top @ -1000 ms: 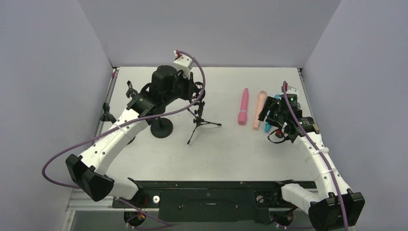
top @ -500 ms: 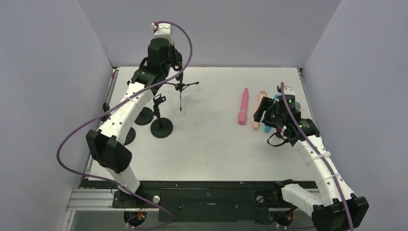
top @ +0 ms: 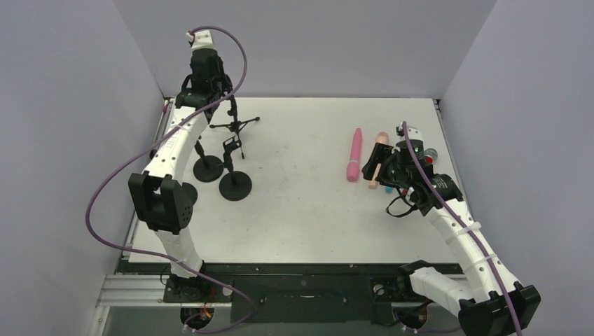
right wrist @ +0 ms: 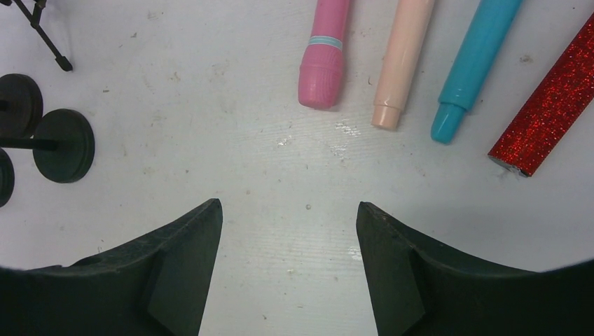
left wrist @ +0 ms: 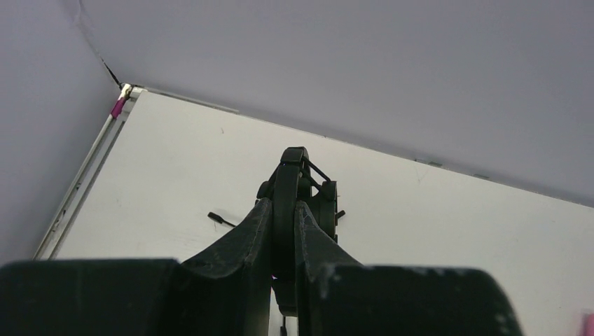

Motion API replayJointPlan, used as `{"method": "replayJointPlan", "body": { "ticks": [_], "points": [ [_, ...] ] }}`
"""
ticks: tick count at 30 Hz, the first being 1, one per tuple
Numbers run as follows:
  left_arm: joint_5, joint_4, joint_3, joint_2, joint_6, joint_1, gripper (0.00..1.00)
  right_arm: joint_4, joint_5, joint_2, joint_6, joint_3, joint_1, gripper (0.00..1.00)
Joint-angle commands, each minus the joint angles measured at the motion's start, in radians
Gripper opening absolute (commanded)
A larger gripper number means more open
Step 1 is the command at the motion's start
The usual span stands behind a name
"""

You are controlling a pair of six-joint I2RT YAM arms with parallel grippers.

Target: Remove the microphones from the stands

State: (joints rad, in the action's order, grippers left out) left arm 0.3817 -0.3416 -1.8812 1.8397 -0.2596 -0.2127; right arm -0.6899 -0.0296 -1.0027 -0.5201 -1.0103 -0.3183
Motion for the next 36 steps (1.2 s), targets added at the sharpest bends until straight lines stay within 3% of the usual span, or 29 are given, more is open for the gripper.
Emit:
{"method": "replayJointPlan", "body": {
  "ticks": [1, 11, 15, 21, 28, 36],
  "points": [
    [-0.035, 0.094, -0.088, -0.004, -0.004, 0.027, 0.0, 0.038, 0.026, 0.021, -0.016, 0.006, -0.018, 0.66],
    [-0.116, 0.087, -0.048, -0.044, -0.011, 0.085, 0.0, 0.042, 0.048, 0.006, -0.022, 0.003, -0.041, 0.66],
    [-0.121, 0.094, -0.022, -0.061, -0.006, 0.086, 0.09, 0.045, 0.063, 0.001, -0.026, 0.003, -0.05, 0.66],
    [-0.135, 0.091, -0.012, -0.075, -0.007, 0.087, 0.33, 0.046, 0.074, -0.007, -0.028, 0.003, -0.062, 0.66],
    [-0.14, 0.08, -0.009, -0.095, -0.009, 0.087, 0.98, 0.045, 0.084, -0.008, -0.032, -0.003, -0.075, 0.66],
    [-0.132, 0.052, -0.004, -0.165, 0.002, 0.087, 0.96, 0.043, 0.1, -0.014, -0.033, -0.019, -0.084, 0.66]
  ]
}}
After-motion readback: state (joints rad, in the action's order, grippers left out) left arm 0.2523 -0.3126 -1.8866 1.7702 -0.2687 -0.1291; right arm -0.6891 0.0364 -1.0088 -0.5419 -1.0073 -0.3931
